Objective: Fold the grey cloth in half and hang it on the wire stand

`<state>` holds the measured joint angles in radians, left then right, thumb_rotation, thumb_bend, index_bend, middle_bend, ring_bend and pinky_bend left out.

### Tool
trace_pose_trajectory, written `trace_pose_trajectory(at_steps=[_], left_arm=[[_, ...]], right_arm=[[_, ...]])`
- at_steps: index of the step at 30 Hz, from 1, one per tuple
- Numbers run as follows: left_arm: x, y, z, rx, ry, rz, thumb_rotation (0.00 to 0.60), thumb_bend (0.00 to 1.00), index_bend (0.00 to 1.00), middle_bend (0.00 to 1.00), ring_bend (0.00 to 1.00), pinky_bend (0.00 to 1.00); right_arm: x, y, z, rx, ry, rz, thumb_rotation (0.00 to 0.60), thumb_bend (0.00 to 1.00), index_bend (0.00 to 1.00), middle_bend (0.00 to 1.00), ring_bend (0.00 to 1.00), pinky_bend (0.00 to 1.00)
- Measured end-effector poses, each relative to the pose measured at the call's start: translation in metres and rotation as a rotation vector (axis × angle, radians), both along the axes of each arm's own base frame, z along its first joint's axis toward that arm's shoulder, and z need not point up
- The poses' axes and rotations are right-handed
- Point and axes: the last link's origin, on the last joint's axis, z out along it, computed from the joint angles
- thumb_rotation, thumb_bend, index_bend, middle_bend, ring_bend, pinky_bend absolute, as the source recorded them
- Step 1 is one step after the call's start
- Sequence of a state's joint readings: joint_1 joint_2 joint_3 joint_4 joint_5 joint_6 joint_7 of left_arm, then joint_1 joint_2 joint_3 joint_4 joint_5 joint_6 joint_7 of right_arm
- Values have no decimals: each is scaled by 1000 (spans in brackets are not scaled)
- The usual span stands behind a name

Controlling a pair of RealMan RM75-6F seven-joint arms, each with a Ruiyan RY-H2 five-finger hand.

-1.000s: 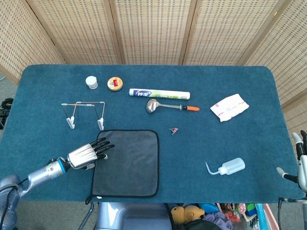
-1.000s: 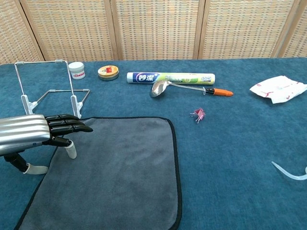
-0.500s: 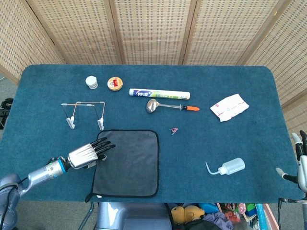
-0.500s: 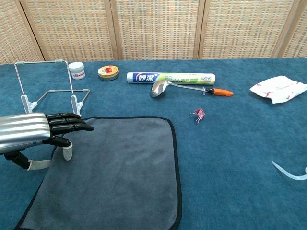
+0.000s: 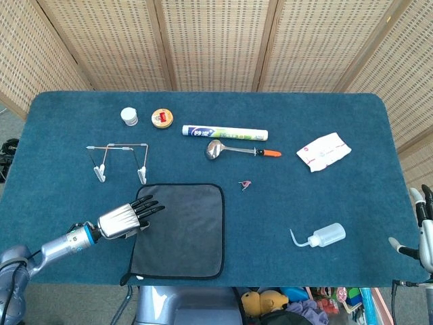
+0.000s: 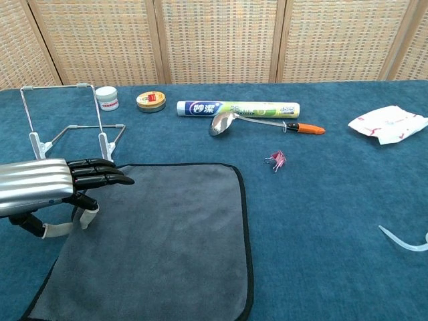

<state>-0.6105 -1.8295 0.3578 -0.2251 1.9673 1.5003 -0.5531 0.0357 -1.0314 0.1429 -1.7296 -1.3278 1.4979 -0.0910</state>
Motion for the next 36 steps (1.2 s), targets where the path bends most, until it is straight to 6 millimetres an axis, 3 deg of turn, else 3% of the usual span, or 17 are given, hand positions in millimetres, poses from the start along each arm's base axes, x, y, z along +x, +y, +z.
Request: trace_pose_trajectory(at_steps=[20, 36], left_arm=[[35, 11, -5, 24, -65, -123, 600, 475, 672, 0, 0, 0], [101, 34, -28, 7, -137, -263, 600, 462, 671, 0, 0, 0]], right_arm=[[0, 0, 1, 6, -13, -1, 600, 0, 0, 0, 0, 0], [-1, 0, 4, -2, -22, -4, 600, 0, 0, 0, 0, 0]])
